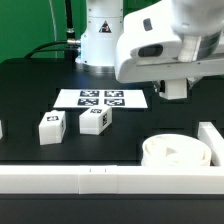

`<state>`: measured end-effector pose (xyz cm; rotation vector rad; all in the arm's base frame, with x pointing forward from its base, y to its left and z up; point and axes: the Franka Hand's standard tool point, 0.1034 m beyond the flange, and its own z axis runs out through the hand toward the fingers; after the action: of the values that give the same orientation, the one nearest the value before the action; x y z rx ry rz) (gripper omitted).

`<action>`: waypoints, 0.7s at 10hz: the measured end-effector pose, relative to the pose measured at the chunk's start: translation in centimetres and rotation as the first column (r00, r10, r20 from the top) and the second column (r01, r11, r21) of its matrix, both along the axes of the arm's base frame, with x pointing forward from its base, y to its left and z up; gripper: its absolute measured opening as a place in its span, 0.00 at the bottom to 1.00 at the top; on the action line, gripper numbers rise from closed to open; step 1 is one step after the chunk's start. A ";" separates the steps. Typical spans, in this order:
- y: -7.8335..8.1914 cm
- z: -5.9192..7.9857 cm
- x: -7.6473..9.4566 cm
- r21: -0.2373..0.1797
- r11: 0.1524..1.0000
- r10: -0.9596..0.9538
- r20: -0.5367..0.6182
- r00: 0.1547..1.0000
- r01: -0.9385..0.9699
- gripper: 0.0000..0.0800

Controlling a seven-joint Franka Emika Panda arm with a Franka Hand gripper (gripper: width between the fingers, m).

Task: Assemble stool

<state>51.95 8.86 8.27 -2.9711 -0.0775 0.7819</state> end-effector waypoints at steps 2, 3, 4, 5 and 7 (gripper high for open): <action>-0.1 1.2 1.0 0.004 1.000 -0.012 0.132 0.991 0.012 0.40; -0.3 2.5 1.5 0.006 1.000 -0.016 0.180 0.983 0.015 0.40; -0.5 4.3 2.1 0.008 1.000 -0.021 0.221 0.975 0.020 0.40; -0.7 6.0 2.9 0.011 1.000 -0.027 0.285 0.958 0.024 0.40; -0.6 5.8 3.3 0.017 0.999 -0.036 0.435 0.900 0.031 0.40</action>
Offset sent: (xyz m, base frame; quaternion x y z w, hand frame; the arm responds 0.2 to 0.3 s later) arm 0.0118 -0.0024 0.0492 0.0330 0.0951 -0.0038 0.9949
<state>55.24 8.23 14.04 -3.0659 -0.0516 0.0963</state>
